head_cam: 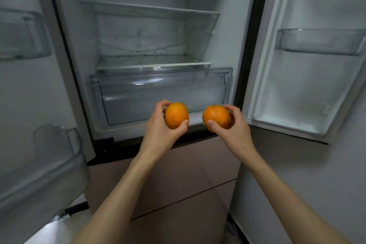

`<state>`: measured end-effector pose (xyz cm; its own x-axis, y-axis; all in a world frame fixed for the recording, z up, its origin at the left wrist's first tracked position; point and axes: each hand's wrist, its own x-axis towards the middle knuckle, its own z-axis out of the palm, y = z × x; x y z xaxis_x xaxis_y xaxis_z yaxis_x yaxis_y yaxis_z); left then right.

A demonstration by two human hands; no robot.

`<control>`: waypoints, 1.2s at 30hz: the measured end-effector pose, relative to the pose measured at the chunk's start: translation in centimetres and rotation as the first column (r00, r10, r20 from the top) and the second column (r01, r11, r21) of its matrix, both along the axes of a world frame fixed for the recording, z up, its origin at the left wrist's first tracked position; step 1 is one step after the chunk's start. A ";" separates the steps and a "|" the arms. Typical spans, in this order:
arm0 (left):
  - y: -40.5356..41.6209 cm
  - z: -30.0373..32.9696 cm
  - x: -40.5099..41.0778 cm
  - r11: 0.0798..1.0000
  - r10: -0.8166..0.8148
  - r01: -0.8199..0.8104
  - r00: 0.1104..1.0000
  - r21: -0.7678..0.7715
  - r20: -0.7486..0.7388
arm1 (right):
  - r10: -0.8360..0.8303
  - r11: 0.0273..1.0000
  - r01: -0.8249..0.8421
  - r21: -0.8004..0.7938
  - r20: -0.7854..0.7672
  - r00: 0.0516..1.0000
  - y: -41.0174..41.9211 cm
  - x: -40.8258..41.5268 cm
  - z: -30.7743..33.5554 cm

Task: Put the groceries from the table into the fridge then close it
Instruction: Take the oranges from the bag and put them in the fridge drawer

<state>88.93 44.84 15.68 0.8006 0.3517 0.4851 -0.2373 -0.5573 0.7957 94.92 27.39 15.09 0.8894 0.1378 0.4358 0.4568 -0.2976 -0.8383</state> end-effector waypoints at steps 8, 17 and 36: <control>1.6 8.1 11.9 0.954 0.181 -0.229 0.954 0.192 0.240 | -0.045 0.997 0.030 0.065 0.242 0.969 2.4 13.4 7.5; 2.5 11.6 22.4 0.865 0.332 -0.274 0.941 0.420 -0.070 | 0.047 0.931 0.051 -0.362 0.258 0.965 5.4 25.8 11.0; 2.5 9.9 23.8 0.764 0.372 -0.135 0.891 0.631 -0.260 | 0.147 0.722 0.037 -0.691 0.206 0.967 6.1 27.5 9.8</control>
